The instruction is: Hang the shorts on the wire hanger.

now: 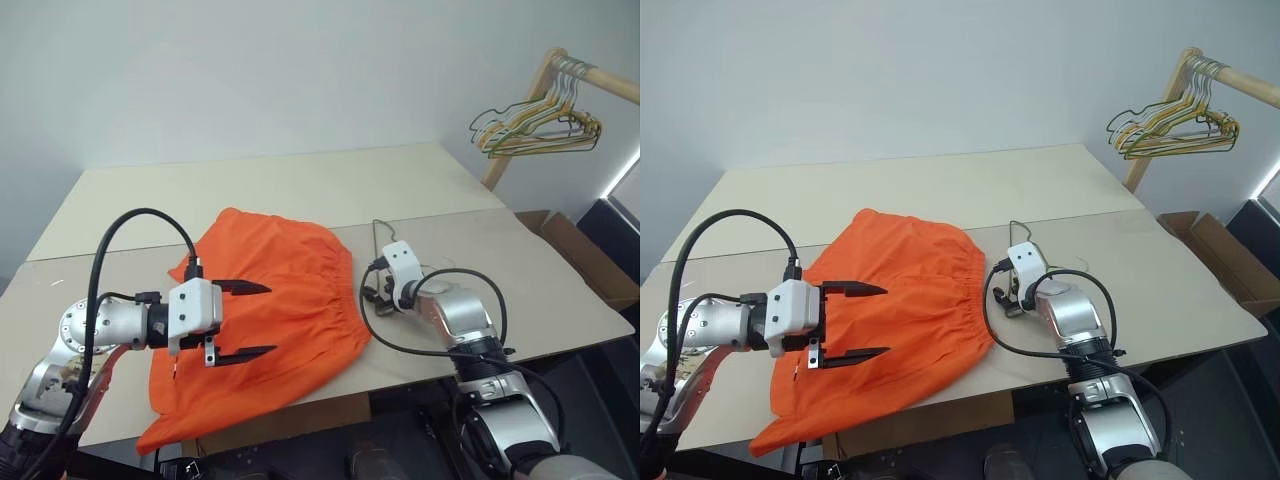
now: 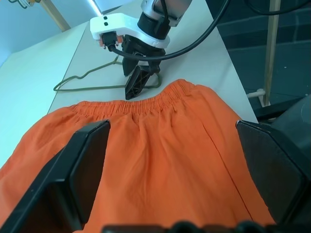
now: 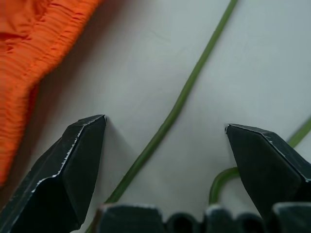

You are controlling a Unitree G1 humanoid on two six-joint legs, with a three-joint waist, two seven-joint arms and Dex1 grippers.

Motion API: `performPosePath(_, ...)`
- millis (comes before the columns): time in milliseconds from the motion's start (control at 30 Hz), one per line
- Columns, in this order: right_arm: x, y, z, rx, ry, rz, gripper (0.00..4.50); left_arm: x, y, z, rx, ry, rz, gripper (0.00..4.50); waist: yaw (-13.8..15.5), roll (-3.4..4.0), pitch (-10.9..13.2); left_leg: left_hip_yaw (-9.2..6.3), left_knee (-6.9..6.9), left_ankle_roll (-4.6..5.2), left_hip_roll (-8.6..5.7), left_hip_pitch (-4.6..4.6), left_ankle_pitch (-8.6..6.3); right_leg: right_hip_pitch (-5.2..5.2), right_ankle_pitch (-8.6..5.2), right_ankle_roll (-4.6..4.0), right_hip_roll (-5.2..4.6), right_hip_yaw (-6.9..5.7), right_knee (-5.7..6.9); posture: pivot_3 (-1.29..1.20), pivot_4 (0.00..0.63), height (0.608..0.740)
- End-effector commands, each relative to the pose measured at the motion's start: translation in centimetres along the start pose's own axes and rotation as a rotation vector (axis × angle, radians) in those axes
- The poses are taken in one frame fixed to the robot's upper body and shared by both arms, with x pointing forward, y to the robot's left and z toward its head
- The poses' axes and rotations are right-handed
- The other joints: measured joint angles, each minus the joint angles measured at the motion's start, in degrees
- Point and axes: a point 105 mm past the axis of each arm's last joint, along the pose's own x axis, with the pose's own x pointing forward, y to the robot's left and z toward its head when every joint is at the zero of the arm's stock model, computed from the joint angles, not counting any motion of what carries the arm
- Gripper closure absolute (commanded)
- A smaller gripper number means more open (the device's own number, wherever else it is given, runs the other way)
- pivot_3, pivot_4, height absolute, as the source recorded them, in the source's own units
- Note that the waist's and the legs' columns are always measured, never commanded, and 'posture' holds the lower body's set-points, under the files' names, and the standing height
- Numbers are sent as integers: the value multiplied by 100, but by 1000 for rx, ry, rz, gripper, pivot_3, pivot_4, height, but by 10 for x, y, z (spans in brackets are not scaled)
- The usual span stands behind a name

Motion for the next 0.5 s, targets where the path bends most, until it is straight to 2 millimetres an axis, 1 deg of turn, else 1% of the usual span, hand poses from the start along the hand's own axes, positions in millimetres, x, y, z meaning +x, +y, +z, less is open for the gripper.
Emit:
performPosePath(33,5,7,-16,0,73,31,1232,-3,2,7,46,-11,22,0,0,0,-6,-3,0,0,0,1,0,2,0,0,0,-2,-1,-81,0,740)
performPosePath(100,6,7,-22,-20,105,29,1904,-3,1,7,43,-12,23,0,4,-4,-17,-6,0,0,0,3,0,6,0,0,-1,-6,-2,-81,0,740)
performPosePath(167,6,5,-28,-5,131,23,2589,-3,0,7,46,-8,24,0,23,-11,-24,-9,0,-1,0,3,0,9,0,0,-1,-10,-3,-71,0,740)
performPosePath(333,4,-9,-40,7,179,-2,4291,-3,0,7,58,4,33,0,102,-19,-40,-9,0,-1,-2,4,0,15,-1,0,-4,-18,-8,-65,0,740)
performPosePath(367,3,-12,-41,8,181,-10,4486,-4,0,7,59,7,34,0,113,-20,-44,-8,0,-1,-2,5,-1,16,-1,0,-4,-18,-9,-66,0,740)
performPosePath(500,1,-26,-43,4,192,-44,4486,-3,0,6,61,10,35,0,162,-19,-58,-2,0,-1,-4,7,0,23,-1,0,-5,-30,-8,-67,0,740)
